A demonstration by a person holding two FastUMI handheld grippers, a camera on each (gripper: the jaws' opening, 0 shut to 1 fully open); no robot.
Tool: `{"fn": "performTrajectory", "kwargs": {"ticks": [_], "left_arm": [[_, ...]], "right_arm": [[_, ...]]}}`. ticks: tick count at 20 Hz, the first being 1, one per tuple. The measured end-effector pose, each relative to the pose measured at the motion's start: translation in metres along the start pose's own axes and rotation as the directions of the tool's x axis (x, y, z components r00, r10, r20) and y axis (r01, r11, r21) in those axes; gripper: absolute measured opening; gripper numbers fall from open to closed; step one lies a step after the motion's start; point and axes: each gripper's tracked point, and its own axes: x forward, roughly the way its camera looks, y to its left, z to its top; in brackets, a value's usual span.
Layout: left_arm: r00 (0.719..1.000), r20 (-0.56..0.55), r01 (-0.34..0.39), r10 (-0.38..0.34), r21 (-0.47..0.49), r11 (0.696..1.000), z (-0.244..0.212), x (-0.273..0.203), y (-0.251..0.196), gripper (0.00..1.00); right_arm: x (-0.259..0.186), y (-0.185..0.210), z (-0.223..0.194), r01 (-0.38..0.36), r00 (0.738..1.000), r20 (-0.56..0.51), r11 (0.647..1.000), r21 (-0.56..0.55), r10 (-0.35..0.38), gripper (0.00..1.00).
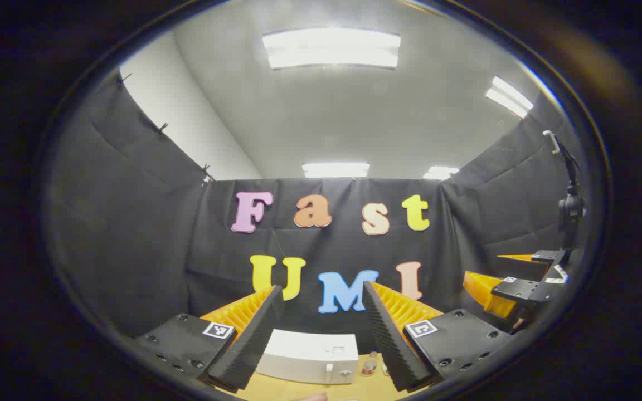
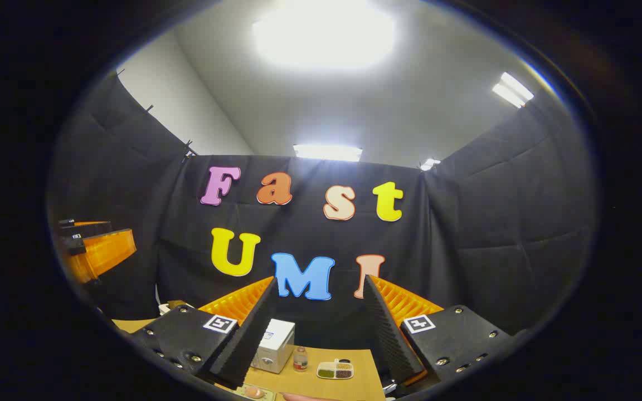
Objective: Open the microwave oven with the left hand, put the food in, and close the microwave oven.
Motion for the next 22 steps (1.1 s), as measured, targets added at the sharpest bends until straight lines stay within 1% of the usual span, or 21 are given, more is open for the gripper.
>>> {"fn": "performTrajectory", "kwargs": {"ticks": [1, 3, 4, 5, 6, 7, 9, 10, 11, 12, 13, 15, 18, 22], "left_arm": [[0.999, -0.040, 0.019, -0.020, -0.009, 1.000, -0.009, 0.003, 0.004, 0.94], [0.996, -0.090, -0.009, 0.009, -0.003, 1.000, -0.015, 0.010, 0.035, 0.94], [0.996, -0.084, -0.011, 0.010, -0.012, 1.000, -0.012, 0.016, 0.047, 0.94], [0.997, -0.076, -0.009, 0.008, -0.019, 1.000, -0.009, 0.018, 0.057, 0.94], [0.998, -0.070, -0.010, 0.009, -0.011, 1.000, -0.007, 0.017, 0.069, 0.94], [0.998, -0.062, -0.013, 0.014, 0.011, 1.000, -0.007, 0.015, 0.078, 0.94], [0.999, -0.044, -0.004, 0.007, 0.052, 0.999, -0.009, 0.015, 0.092, 0.99], [0.999, -0.043, 0.010, -0.007, 0.056, 0.998, -0.014, 0.015, 0.095, 0.96], [0.998, -0.060, 0.027, -0.024, 0.052, 0.998, -0.021, 0.014, 0.097, 0.94], [0.997, -0.071, 0.040, -0.037, 0.045, 0.998, -0.027, 0.012, 0.099, 0.94], [0.997, -0.067, 0.041, -0.038, 0.042, 0.998, -0.027, 0.010, 0.104, 0.94], [0.998, -0.044, 0.036, -0.033, 0.066, 0.997, -0.020, 0.006, 0.114, 0.94], [0.999, -0.033, 0.047, -0.044, 0.106, 0.993, -0.016, 0.004, 0.109, 0.94], [0.999, -0.026, 0.037, -0.034, 0.132, 0.991, -0.012, 0.001, 0.090, 0.94]], "right_arm": [[-0.001, 0.006, 0.001, 0.011, 1.000, -0.001, 1.000, 0.019, -0.011, 0.93], [-0.006, 0.030, -0.009, -0.005, 0.999, -0.053, 0.999, 0.046, 0.007, 0.93], [-0.005, 0.030, -0.009, 0.007, 0.998, -0.064, 0.999, 0.038, -0.005, 0.93], [-0.005, 0.029, -0.007, 0.033, 0.997, -0.066, 0.999, 0.019, -0.032, 0.95], [-0.005, 0.030, -0.007, 0.059, 0.996, -0.067, 0.998, 0.008, -0.058, 0.94], [-0.007, 0.035, -0.008, 0.073, 0.995, -0.074, 0.997, 0.014, -0.072, 0.93], [-0.014, 0.046, -0.015, 0.095, 0.991, -0.097, 0.995, 0.034, -0.092, 0.93], [-0.018, 0.043, -0.013, 0.117, 0.989, -0.098, 0.992, 0.038, -0.113, 0.95], [-0.021, 0.044, -0.011, 0.133, 0.987, -0.093, 0.990, 0.037, -0.129, 0.93], [-0.024, 0.048, -0.010, 0.136, 0.987, -0.090, 0.990, 0.029, -0.133, 0.93], [-0.025, 0.051, -0.011, 0.139, 0.986, -0.097, 0.990, 0.012, -0.137, 0.93], [-0.032, 0.051, -0.016, 0.154, 0.982, -0.110, 0.988, -0.016, -0.155, 0.93], [-0.036, 0.057, -0.018, 0.145, 0.982, -0.123, 0.989, -0.006, -0.145, 0.93], [-0.033, 0.039, -0.017, 0.141, 0.982, -0.123, 0.990, -0.015, -0.142, 0.93]]}}
